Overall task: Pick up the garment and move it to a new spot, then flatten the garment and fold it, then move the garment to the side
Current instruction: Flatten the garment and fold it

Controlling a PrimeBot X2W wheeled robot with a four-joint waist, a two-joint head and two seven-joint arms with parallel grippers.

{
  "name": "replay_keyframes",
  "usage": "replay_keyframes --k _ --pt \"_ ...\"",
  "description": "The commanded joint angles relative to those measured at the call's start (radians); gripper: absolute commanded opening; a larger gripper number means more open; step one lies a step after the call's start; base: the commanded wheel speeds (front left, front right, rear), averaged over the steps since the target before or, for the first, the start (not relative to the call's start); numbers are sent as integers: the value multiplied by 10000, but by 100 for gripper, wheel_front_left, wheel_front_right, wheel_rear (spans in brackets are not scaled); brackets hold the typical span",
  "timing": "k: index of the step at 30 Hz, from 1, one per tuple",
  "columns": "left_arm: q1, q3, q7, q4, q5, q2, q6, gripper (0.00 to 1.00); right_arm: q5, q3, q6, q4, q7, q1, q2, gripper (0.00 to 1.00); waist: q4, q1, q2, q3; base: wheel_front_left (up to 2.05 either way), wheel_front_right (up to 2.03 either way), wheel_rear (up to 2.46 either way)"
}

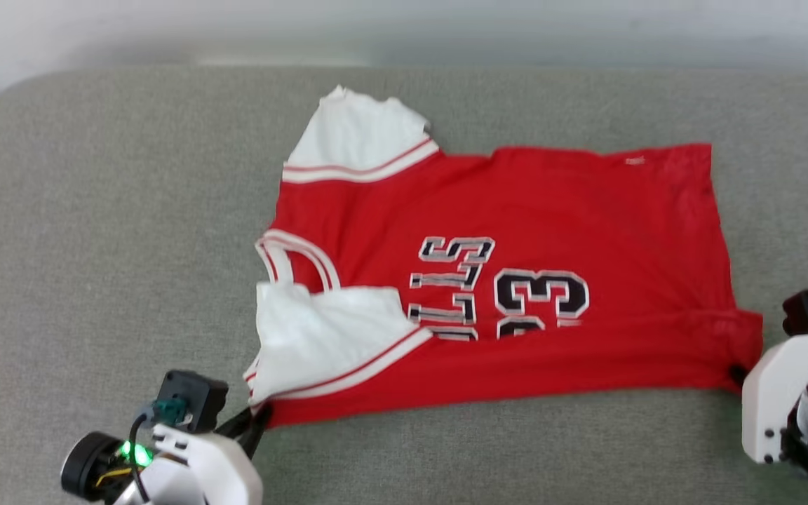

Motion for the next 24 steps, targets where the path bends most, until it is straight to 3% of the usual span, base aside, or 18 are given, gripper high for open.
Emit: replay_keyframes --k 1,9,16,24 --pt "338 69 -19 -51 -93 216 60 0 115 -4 -11 -163 177 444 -152 0 -188 -1 0 -540 0 0 0" --pt "1706 -236 214 -531 -290 858 152 0 490 -504 -12 -1588 823 1913 -355 0 -298 -1 0 -1251 0 0 0" --pt "2369 -543 114 -478 -645 598 114 0 557 -930 -11 -2261 1395 3206 51 0 -380 -1 0 -1440 0 0 0" --pt "2296 -721 52 76 -953 341 -373 0 535 -850 -11 -2037 1425 3418 424 0 -502 -1 0 -1411 0 0 0"
